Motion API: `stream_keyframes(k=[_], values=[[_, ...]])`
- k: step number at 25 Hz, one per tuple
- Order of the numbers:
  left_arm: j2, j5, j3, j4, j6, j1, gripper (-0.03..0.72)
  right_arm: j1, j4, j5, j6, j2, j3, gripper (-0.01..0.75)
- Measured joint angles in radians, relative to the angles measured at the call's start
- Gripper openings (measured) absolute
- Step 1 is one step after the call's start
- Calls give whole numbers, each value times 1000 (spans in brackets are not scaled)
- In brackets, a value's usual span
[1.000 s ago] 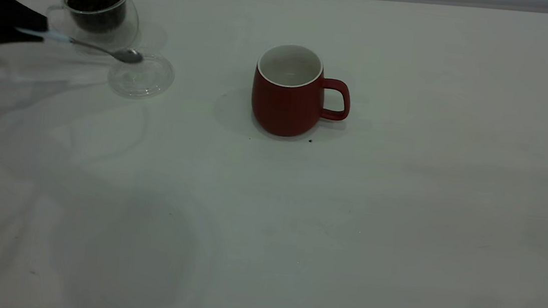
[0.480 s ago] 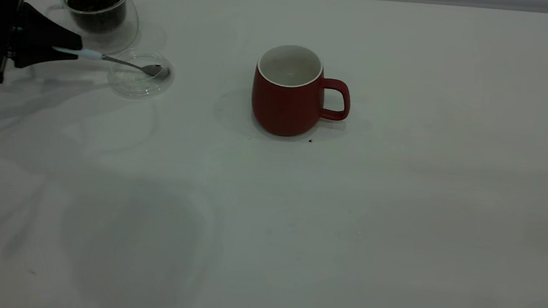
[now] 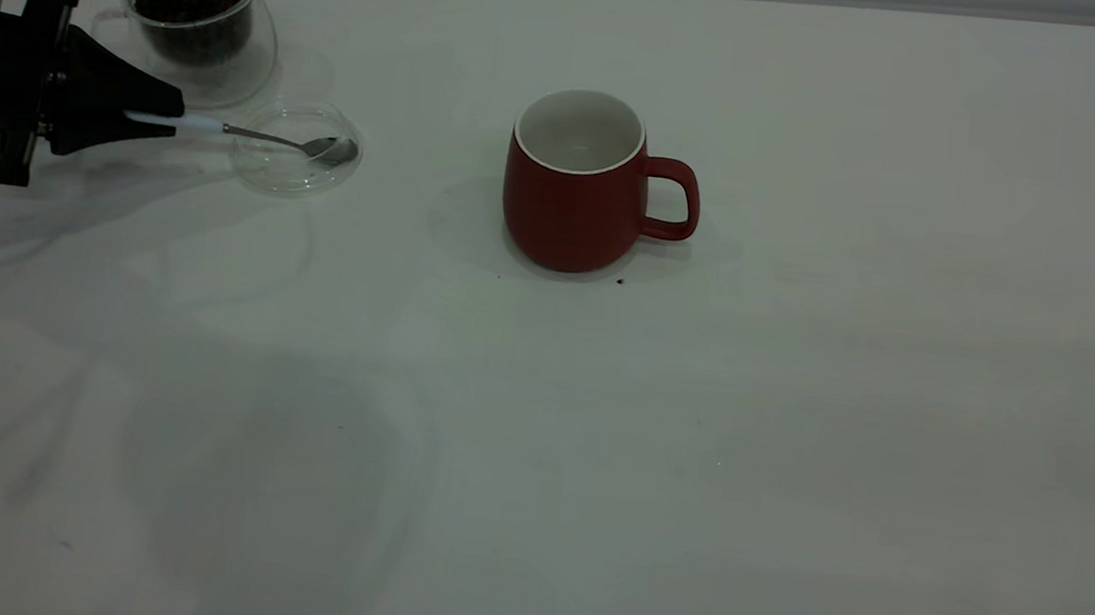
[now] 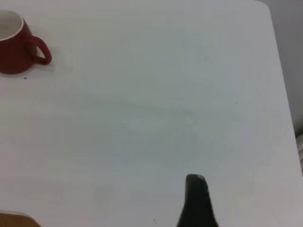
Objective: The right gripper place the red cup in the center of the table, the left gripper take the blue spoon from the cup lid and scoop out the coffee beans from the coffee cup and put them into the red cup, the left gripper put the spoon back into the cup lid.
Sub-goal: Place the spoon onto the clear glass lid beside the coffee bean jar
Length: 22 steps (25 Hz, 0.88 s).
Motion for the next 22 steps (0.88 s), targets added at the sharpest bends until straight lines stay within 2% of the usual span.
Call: stream_keyframes(k=[3,9,12,15,22], values=[[0,-6,0,1,0,-1,223,0,0,0,0,0,0,590],[0,-6,0,1,0,-5,456,0,0,0,0,0,0,590],[0,-6,0,4,0,-6,546,0,0,0,0,0,0,590],[0,-6,0,17,-2,-6,589,0,0,0,0,0,0,590],[-36,-58,0,166,-83,-6,592,0,0,0,0,0,0,590]])
